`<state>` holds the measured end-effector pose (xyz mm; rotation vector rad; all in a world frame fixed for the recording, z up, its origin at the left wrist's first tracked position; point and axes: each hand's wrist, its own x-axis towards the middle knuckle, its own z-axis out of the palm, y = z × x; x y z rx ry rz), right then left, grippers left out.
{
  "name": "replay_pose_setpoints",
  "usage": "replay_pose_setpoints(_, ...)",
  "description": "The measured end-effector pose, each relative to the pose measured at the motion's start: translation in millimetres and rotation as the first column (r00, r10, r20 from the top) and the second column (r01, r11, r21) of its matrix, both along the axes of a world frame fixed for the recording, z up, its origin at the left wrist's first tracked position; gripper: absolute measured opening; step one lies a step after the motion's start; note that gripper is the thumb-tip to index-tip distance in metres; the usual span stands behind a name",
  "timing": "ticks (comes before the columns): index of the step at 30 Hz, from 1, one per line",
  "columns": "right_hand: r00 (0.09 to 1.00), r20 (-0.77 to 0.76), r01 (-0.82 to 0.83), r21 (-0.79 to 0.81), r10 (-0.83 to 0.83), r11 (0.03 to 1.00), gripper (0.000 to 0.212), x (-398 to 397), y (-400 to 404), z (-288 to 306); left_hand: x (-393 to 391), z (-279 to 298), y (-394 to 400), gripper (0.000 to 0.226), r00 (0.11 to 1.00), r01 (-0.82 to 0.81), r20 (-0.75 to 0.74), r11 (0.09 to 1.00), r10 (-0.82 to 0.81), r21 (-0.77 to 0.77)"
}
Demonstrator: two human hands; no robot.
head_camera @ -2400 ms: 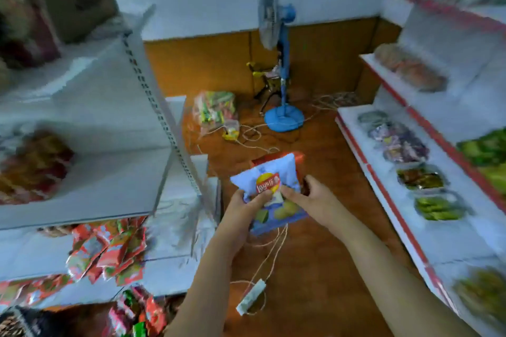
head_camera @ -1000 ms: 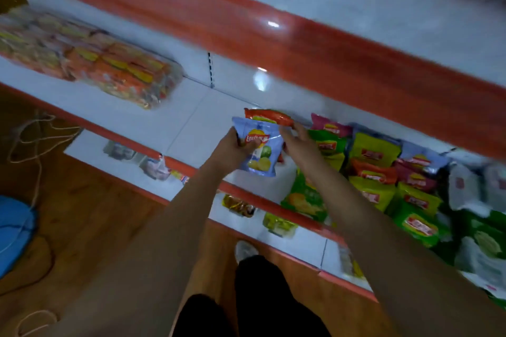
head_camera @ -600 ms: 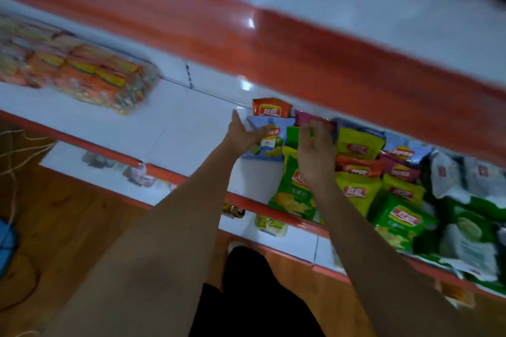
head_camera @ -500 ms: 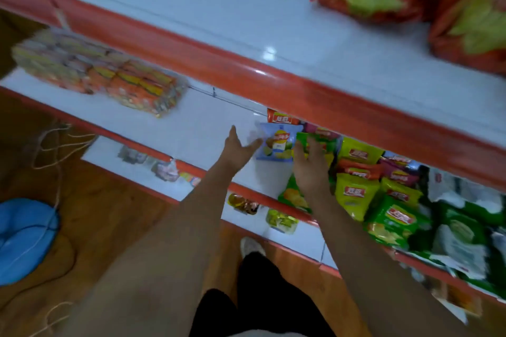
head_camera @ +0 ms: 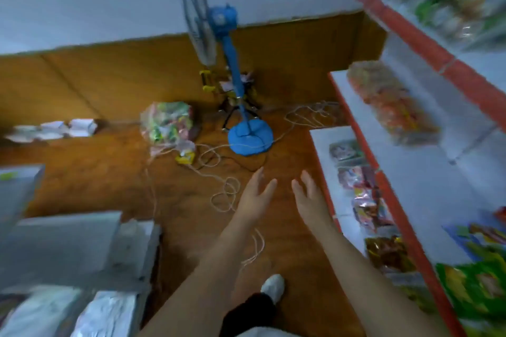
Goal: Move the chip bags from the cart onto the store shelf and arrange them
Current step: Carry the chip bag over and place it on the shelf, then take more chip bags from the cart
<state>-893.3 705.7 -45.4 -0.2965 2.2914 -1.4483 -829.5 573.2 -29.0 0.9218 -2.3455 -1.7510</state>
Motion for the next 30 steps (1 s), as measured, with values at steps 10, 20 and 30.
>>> replay_pose_setpoints(10, 0.72, 0.027, -0.686, -0.127, 0.693, 0.717, 0.056, 313.4, -84.2, 21.6, 401.0, 14.3, 3.4, 0.052, 0.718, -0.696, 0.015, 0.718, 0.695, 0.003)
replay_pose_setpoints(20, 0.328, 0.095, -0.942, -0.034, 0.94, 0.333, 0.051, 666.4, -80.7, -1.9, 789.9, -16.2, 97.1, 0.054, 0.259, -0.962, 0.086, 0.25, 0.962, 0.105)
replay_pose_setpoints(30, 0.353, 0.196, -0.932, -0.015, 0.915, 0.363, 0.051, 886.2, -97.6, -16.9, 996.8, -21.8, 89.8, 0.056, 0.264, -0.962, 0.092, 0.254, 0.96, 0.105)
